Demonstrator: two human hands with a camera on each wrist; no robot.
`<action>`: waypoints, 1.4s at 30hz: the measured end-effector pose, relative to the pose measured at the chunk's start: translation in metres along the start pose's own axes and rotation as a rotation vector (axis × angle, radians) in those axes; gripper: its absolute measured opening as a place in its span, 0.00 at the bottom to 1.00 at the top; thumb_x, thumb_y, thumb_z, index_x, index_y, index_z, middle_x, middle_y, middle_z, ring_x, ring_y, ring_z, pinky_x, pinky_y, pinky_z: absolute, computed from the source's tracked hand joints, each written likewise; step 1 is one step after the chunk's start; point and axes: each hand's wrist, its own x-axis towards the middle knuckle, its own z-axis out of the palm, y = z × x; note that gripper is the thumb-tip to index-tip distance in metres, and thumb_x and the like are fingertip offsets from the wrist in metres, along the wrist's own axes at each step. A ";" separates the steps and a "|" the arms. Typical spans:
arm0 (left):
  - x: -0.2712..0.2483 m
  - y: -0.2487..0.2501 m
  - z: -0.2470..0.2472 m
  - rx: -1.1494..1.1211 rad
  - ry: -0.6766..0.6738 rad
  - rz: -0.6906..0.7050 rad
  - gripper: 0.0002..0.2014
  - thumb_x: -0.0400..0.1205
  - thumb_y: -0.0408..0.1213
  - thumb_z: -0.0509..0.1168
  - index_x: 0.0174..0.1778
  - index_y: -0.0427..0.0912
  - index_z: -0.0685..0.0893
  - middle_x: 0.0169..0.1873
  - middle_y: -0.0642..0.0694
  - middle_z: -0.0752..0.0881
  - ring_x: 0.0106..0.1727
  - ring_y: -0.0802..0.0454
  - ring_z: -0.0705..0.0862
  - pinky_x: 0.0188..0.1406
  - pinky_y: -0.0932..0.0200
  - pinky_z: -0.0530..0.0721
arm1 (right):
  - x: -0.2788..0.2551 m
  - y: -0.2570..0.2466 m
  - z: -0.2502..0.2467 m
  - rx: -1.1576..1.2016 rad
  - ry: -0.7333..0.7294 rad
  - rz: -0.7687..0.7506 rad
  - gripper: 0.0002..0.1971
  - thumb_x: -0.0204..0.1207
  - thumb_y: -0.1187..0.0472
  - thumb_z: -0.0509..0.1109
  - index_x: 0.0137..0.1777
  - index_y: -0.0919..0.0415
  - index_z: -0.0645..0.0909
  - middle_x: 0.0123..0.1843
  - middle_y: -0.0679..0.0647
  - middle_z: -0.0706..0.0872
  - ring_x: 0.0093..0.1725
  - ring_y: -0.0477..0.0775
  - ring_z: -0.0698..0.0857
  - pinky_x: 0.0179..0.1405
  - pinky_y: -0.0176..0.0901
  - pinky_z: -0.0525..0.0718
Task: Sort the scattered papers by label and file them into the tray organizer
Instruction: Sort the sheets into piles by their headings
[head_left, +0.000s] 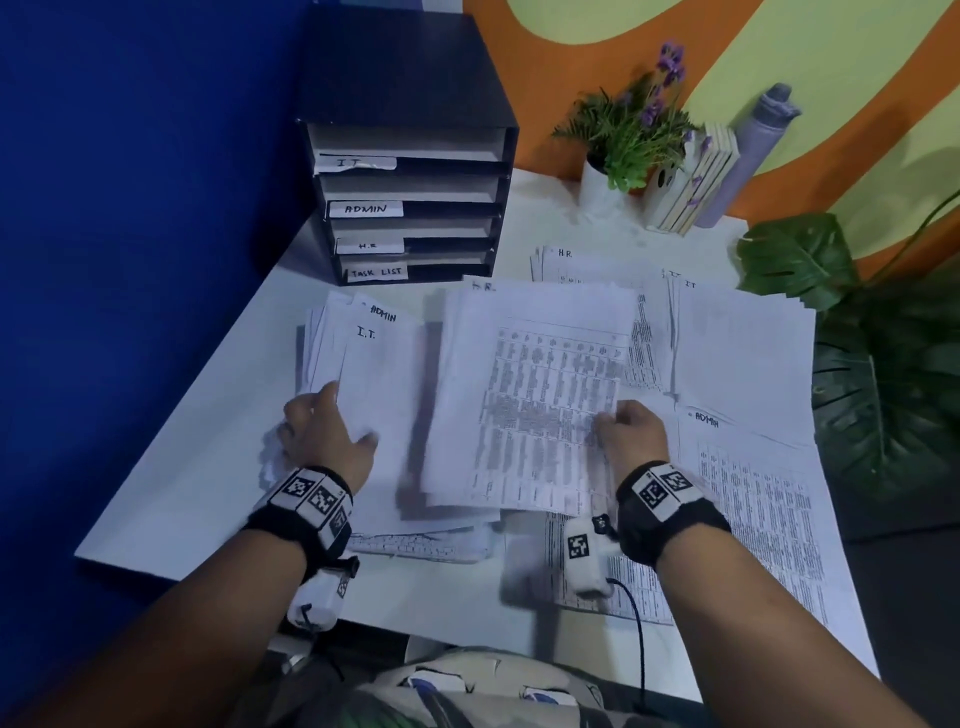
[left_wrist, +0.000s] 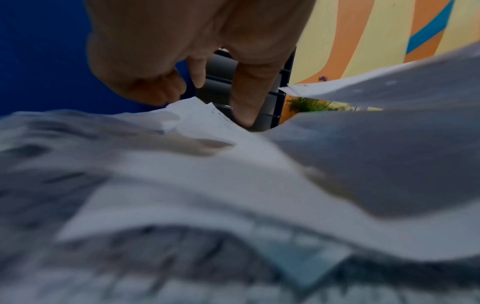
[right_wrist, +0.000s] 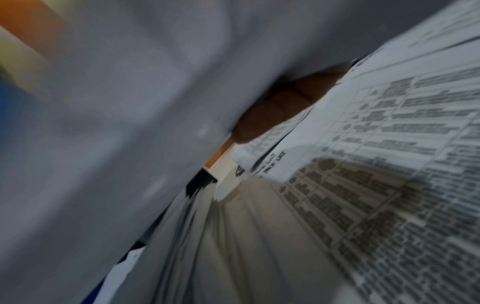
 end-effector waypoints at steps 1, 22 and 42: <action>0.001 0.005 0.000 -0.052 -0.023 0.032 0.28 0.80 0.49 0.66 0.75 0.47 0.71 0.75 0.43 0.66 0.73 0.37 0.69 0.72 0.41 0.71 | -0.004 -0.004 0.006 0.032 -0.046 -0.013 0.08 0.81 0.63 0.66 0.46 0.69 0.79 0.36 0.58 0.81 0.34 0.53 0.78 0.35 0.42 0.79; 0.025 -0.003 0.018 0.308 -0.233 0.045 0.45 0.76 0.52 0.71 0.84 0.50 0.54 0.84 0.44 0.49 0.84 0.41 0.50 0.80 0.42 0.60 | 0.085 -0.025 -0.022 -0.046 0.181 -0.033 0.25 0.76 0.80 0.57 0.65 0.57 0.80 0.74 0.59 0.75 0.36 0.52 0.83 0.25 0.38 0.79; 0.033 -0.013 0.021 0.205 -0.213 -0.049 0.62 0.61 0.53 0.82 0.84 0.50 0.49 0.75 0.40 0.60 0.77 0.42 0.64 0.76 0.49 0.69 | 0.078 -0.040 0.020 -0.206 -0.221 -0.170 0.16 0.83 0.59 0.64 0.70 0.59 0.78 0.63 0.53 0.85 0.50 0.52 0.85 0.49 0.41 0.85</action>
